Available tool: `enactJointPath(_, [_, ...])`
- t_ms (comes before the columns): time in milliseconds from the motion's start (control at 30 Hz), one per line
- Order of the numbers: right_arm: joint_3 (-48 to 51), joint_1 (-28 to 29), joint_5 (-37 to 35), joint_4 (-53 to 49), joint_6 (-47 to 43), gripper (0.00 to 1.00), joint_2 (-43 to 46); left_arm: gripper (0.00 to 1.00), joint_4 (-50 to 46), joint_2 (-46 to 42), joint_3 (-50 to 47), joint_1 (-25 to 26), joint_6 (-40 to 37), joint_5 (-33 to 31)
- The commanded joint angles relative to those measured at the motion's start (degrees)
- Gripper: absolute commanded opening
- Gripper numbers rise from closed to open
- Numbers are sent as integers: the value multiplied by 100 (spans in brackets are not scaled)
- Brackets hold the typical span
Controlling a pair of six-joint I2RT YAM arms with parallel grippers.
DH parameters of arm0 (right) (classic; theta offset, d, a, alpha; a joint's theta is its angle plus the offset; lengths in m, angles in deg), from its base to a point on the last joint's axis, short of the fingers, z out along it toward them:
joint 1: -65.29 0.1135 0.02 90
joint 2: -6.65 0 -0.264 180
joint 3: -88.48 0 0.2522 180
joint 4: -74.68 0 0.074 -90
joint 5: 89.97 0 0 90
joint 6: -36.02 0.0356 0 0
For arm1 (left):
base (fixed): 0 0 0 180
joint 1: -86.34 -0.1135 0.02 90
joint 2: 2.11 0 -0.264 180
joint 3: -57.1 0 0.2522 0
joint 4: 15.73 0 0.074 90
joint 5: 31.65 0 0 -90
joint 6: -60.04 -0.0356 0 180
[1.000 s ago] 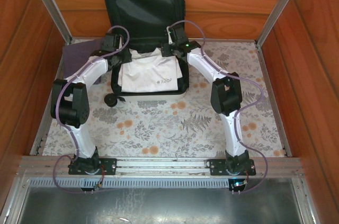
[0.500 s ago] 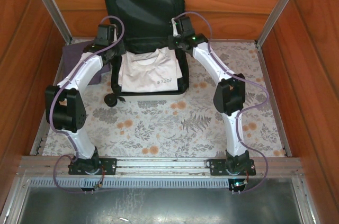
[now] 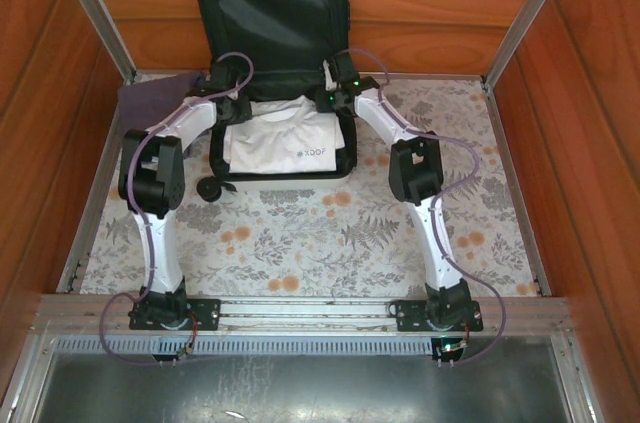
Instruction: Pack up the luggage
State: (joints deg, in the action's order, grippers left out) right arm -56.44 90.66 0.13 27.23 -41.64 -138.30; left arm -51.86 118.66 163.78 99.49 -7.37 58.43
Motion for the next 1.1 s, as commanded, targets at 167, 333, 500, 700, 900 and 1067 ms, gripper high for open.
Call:
enactJointPath(167, [-210, -102, -278, -759, -3, 14, -65, 4, -325, 298, 186, 14, 158, -96])
enactJointPath(333, [-644, -102, -213, -974, -81, 32, 200, 32, -321, -172, 377, 13, 53, -296])
enactJointPath(500, [-905, -102, -194, -1094, -148, 60, 821, 70, -333, -1103, 495, -4, -314, -1001])
enactJointPath(700, [-571, -102, -210, -1218, -206, 75, 1907, 83, -825, -2339, 192, -224, -280, -2659])
enactJointPath(900, [921, -102, -452, -901, -258, 80, 3223, 85, -1572, -3191, -876, -1270, 1316, -2970])
enactJointPath(1067, [2286, -102, -646, -578, -217, 84, 4185, 84, -1663, -3327, -1818, -2285, 2603, -1999])
